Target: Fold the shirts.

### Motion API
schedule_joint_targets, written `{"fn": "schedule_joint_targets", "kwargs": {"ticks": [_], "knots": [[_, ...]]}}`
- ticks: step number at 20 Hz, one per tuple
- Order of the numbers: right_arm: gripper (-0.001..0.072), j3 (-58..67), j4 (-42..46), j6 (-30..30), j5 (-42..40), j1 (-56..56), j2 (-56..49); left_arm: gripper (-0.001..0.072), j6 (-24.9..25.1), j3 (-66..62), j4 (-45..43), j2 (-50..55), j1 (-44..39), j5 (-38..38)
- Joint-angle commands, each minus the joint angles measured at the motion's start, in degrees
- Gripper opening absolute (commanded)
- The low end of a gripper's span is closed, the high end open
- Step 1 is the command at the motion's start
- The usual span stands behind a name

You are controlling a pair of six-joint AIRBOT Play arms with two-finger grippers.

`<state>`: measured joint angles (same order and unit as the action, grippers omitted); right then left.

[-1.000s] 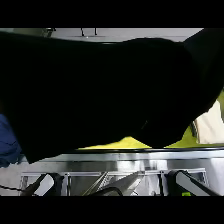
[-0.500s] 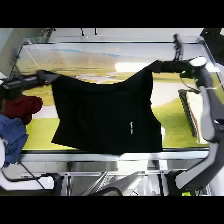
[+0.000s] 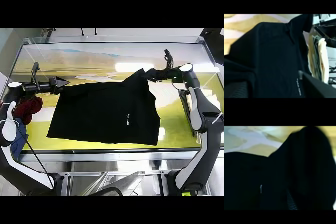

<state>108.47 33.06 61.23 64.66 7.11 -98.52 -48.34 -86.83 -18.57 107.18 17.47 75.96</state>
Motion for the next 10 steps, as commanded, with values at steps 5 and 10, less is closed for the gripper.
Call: {"fn": "schedule_joint_targets", "kwargs": {"ticks": [5, 10], "knots": [[0.0341, -2.84, 12.15, 10.99, 25.11, 8.46, 4.33, 0.0705, -16.39, -13.27, -25.33, 1.51, 7.32, 19.21], [0.0342, -23.67, 21.31, 12.39, 25.27, 10.29, 17.86, 0.0706, -18.49, -4.66, -36.54, -2.14, 10.93, 21.38]]}}
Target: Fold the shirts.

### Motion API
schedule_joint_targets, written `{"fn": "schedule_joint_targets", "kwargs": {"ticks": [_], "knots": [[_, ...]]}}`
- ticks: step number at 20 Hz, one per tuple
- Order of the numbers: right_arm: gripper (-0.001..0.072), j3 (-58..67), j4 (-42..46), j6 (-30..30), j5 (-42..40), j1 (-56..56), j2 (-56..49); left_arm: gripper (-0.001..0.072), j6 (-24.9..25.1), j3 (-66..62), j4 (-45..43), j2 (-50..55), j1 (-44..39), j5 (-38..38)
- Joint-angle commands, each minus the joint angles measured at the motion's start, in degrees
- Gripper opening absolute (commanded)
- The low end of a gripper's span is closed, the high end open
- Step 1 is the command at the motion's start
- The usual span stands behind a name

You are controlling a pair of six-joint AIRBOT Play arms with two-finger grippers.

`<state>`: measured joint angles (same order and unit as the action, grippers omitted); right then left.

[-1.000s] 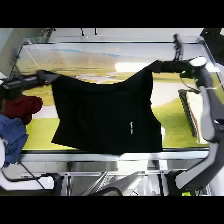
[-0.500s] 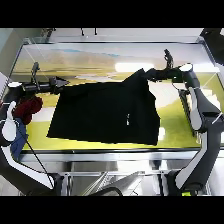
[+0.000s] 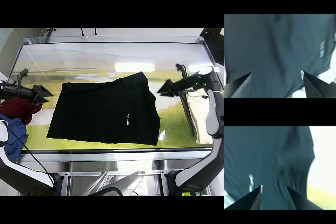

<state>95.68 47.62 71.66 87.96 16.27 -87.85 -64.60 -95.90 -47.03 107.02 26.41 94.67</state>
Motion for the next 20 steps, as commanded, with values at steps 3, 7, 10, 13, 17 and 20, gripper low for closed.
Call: {"fn": "schedule_joint_targets", "kwargs": {"ticks": [3, 7, 10, 13, 17, 20], "knots": [[0.0341, -29.09, 12.96, 4.57, -3.56, 1.14, 19.80, 0.0705, -1.44, 14.49, -10.99, -4.72, 2.89, 2.43], [0.0340, -43.89, 14.84, 4.87, -9.20, 4.28, 32.76, 0.0705, -1.46, 22.40, -18.86, -6.91, 2.80, 0.50], [0.0341, -48.70, 14.78, 4.66, -9.09, 10.25, 37.83, 0.0705, -1.51, 23.98, -26.05, -8.28, 2.91, -3.19], [0.0341, -51.71, 14.75, 3.32, -8.81, 14.34, 40.13, 0.0705, -1.49, 22.01, -25.11, -8.20, 2.75, -5.11], [0.0341, -55.08, 12.63, 1.62, -8.66, 14.75, 40.33, 0.0697, -0.39, 24.79, -23.80, -8.15, -0.13, -10.56], [0.0342, -56.65, 12.35, 0.98, -8.50, 14.75, 40.33, 0.0589, 2.43, 28.02, -20.33, -6.75, -3.43, -9.88]]}}
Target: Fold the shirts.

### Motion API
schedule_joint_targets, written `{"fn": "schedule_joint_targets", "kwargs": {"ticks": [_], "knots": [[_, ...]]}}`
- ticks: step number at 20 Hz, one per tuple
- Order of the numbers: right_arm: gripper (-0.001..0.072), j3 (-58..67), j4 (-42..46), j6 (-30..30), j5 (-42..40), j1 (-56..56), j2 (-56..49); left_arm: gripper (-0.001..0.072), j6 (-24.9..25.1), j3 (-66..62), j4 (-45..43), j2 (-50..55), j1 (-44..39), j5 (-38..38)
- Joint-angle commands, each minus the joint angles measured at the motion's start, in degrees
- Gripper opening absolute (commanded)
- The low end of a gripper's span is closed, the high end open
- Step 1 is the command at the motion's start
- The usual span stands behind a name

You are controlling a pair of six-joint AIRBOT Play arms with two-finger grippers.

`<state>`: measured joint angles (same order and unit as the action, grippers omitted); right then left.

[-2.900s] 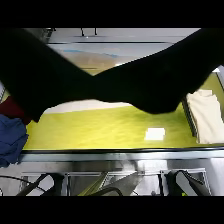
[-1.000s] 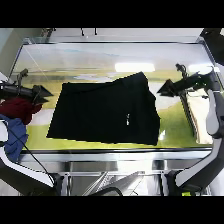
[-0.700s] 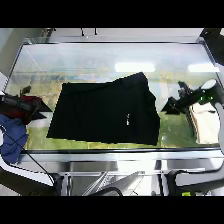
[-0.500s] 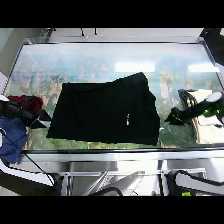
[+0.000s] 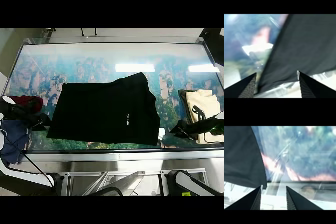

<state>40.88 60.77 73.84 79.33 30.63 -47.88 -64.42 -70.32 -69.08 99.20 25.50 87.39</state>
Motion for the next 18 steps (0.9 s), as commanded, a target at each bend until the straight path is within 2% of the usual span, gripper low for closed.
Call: {"fn": "schedule_joint_targets", "kwargs": {"ticks": [1, 3, 4, 5, 8, 13, 18], "knots": [[0.0342, -1.99, -0.81, -1.46, 0.57, 0.39, 0.35, 0.0587, 2.51, 2.60, 1.62, 2.03, -3.65, -0.92], [0.0343, -2.49, -1.29, -1.46, 0.85, 0.33, 0.35, 0.0582, 2.45, 1.14, 1.75, 4.28, -5.20, 2.78], [0.0343, -2.82, -1.46, -1.44, 0.83, 0.33, 0.35, 0.0332, 2.45, -0.02, 1.77, 5.16, -5.84, 4.00], [0.0343, -3.21, -1.46, -1.44, 0.85, 0.33, 0.35, 0.0016, 2.47, -1.44, 1.73, 5.84, -6.43, 5.11], [0.0345, -5.51, -1.64, -0.92, 0.76, 0.33, 0.35, 0.0015, 2.36, -4.70, 1.75, 5.97, -7.65, 5.92], [0.0348, -10.56, -8.63, -3.52, -3.87, -0.07, -1.77, 0.0015, 1.09, -10.45, 1.77, 5.92, -8.13, 6.49], [0.0346, -12.15, -13.77, -6.34, -10.60, -8.33, -9.70, 0.0014, 0.94, -12.20, 1.81, 5.97, -8.15, 6.32]]}}
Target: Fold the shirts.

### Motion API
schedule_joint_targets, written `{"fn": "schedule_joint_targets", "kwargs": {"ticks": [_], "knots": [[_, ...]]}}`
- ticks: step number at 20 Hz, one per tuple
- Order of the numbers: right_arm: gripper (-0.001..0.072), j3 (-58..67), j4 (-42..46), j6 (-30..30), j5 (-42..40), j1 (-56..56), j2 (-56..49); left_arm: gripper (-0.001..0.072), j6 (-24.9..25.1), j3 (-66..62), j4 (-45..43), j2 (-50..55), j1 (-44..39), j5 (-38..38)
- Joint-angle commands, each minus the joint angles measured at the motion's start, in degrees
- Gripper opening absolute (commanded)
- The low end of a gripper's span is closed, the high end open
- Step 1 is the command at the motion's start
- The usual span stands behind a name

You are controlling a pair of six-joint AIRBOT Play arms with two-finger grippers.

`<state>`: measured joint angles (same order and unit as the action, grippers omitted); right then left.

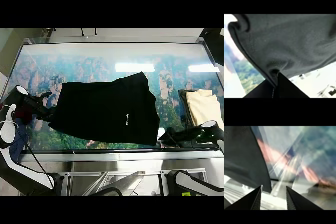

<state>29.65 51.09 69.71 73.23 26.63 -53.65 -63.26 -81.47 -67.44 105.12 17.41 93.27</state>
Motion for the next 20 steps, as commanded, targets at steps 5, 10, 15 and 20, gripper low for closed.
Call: {"fn": "schedule_joint_targets", "kwargs": {"ticks": [5, 10, 15, 20], "knots": [[0.0160, -0.52, -15.87, -10.67, -4.83, -9.73, -6.80, 0.0014, -0.22, -1.05, 0.31, 0.07, -0.07, 2.19], [0.0020, 8.98, -17.73, -11.41, 2.54, -7.80, -0.76, 0.0013, -0.07, -1.03, 16.22, -3.13, 1.27, 3.21], [0.0019, 33.81, -27.74, -12.59, 8.20, 1.29, 8.44, 0.0013, 7.89, -1.05, 47.19, -19.41, 2.62, 3.02], [0.0019, 63.91, -37.55, -14.10, 7.08, 8.48, 14.23, 0.0013, 11.34, -1.25, 91.10, -40.85, 10.16, 0.52]]}}
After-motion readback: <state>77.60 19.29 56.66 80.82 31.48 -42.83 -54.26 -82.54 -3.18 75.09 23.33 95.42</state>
